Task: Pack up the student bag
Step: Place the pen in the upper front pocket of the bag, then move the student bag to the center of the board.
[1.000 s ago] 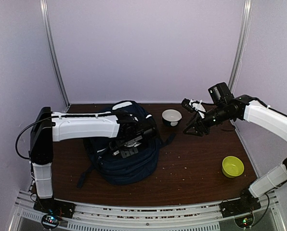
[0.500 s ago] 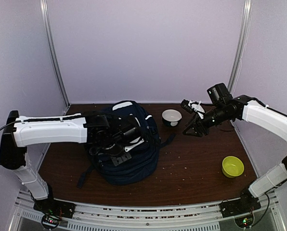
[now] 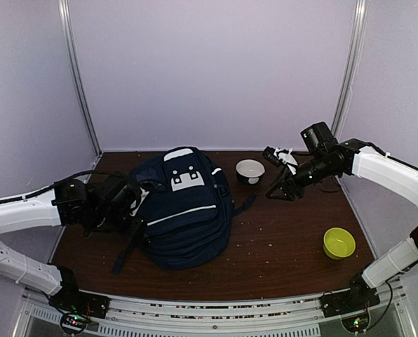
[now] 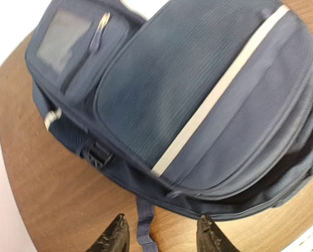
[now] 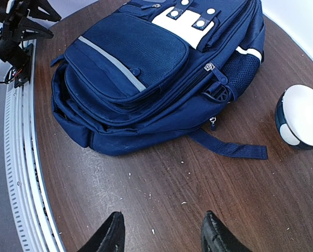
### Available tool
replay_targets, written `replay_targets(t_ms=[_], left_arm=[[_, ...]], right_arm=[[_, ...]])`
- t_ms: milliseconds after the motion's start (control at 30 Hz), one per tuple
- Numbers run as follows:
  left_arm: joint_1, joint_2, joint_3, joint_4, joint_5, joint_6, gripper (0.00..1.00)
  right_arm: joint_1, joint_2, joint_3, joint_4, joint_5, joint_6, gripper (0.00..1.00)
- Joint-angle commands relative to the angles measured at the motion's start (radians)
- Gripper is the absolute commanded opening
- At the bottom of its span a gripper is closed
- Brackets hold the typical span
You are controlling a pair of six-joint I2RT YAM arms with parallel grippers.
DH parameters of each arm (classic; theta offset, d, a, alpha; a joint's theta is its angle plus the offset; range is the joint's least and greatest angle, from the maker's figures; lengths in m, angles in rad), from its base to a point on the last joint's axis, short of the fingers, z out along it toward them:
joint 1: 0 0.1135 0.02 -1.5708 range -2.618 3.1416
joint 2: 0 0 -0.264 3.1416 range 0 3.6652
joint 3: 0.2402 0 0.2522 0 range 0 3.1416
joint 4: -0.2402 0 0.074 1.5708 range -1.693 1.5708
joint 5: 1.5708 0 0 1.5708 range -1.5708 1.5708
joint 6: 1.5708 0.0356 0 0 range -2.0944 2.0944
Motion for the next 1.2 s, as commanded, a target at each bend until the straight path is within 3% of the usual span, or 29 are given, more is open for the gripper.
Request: replay_targets(t_ms=[0, 200, 433, 633, 1033, 1167], left_arm=[[0.077, -0.075, -0.123, 0.147, 0.120, -0.032, 0.47], [0.102, -0.041, -0.208, 0.251, 0.202, -0.007, 0.49], [0.119, 0.015, -0.264, 0.325, 0.160, 0.007, 0.49], [0.146, 0.059, -0.292, 0.406, 0.209, 0.039, 0.46], [0.168, 0.073, -0.324, 0.481, 0.212, 0.054, 0.26], [0.169, 0.090, -0.329, 0.495, 0.250, 0.047, 0.15]], right_arm=[[0.005, -0.001, 0.024, -0.008, -0.016, -0.006, 0.49], [0.005, 0.002, 0.024, -0.008, -0.015, -0.006, 0.49], [0.005, 0.006, 0.024, -0.010, -0.018, -0.006, 0.49], [0.005, 0.009, 0.024, -0.011, -0.018, -0.006, 0.49], [0.005, 0.027, 0.026, -0.018, -0.032, -0.007, 0.49], [0.005, 0.027, 0.028, -0.018, -0.032, -0.008, 0.49]])
